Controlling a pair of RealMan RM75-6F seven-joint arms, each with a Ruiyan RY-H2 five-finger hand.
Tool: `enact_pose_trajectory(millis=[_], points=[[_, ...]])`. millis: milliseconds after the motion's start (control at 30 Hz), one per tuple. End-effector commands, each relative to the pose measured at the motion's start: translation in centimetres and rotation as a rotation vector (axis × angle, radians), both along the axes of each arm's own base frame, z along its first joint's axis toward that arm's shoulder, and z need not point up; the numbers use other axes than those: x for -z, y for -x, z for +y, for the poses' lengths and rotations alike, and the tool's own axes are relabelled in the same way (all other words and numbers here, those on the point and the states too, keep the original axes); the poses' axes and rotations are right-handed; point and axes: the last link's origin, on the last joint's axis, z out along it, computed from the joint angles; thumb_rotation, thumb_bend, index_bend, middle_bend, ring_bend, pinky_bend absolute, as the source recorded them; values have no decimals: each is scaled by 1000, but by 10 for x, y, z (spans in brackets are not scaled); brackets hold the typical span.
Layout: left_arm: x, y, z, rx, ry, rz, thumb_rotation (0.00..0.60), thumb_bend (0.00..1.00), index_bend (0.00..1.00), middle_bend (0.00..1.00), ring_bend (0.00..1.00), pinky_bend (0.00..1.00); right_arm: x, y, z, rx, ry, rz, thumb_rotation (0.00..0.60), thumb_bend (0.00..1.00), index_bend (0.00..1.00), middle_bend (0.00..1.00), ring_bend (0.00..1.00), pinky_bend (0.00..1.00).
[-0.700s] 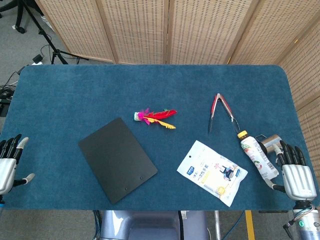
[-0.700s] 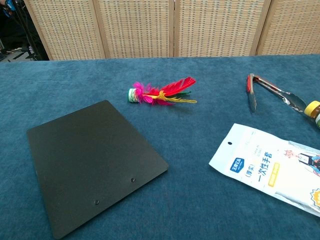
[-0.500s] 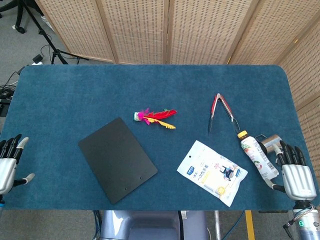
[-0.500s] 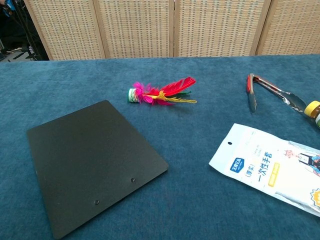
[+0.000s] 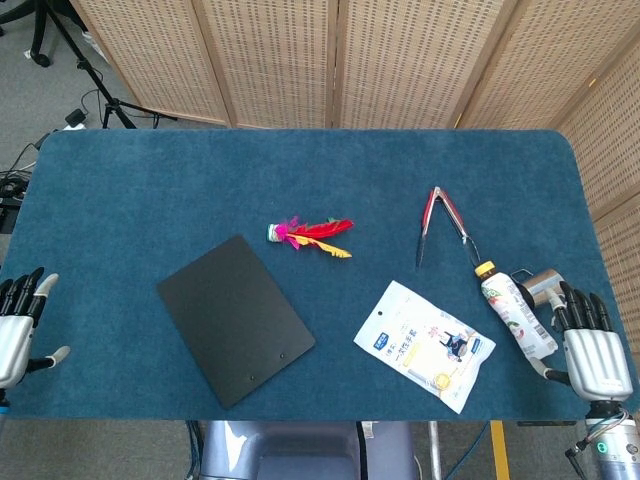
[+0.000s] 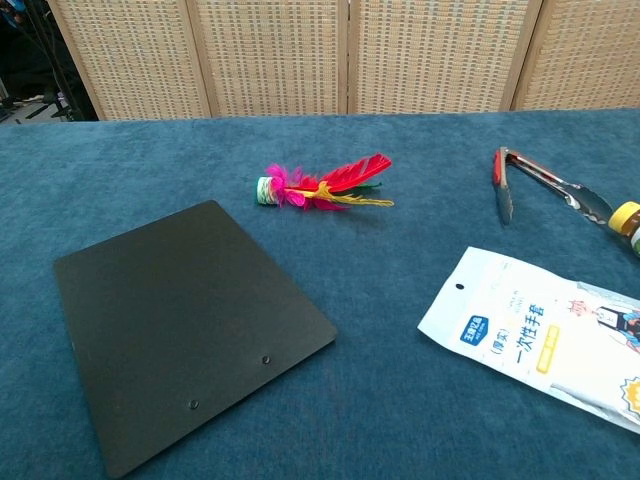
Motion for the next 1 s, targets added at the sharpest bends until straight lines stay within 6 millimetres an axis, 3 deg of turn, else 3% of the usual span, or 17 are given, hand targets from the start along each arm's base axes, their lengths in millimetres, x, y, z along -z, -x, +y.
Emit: enact_pose_trajectory(millis=[33, 600, 667, 733, 800, 867, 1000], points=[[0, -1, -1, 2, 1, -6, 600, 0, 0, 0, 0, 14, 0, 0, 0, 0, 0, 2, 600, 28, 0, 0, 0, 0], [-1, -3, -2, 11, 2, -14, 600, 0, 0, 0, 0, 14, 2, -6, 4, -14, 4, 9, 600, 53, 0, 1, 0, 0], [-1, -3, -2, 11, 6, -15, 600, 0, 0, 0, 0, 14, 1, -7, 4, -18, 4, 6, 600, 75, 8, 52, 42, 4], [-1, -3, -2, 9, 6, -17, 600, 0, 0, 0, 0, 14, 0, -10, 4, -26, 10, 5, 600, 128, 34, 164, 160, 89], [0, -2, -1, 5, 7, -17, 600, 0, 0, 0, 0, 14, 0, -13, 4, -40, 14, 17, 600, 214, 60, 282, 312, 291], [0, -2, -1, 3, 7, -18, 600, 0, 0, 0, 0, 14, 1, -15, 3, -52, 9, 35, 600, 296, 68, 364, 416, 420], [-1, -2, 0, 6, 3, -22, 600, 0, 0, 0, 0, 14, 4, -22, 1, -61, -13, 69, 600, 483, 74, 555, 602, 569]])
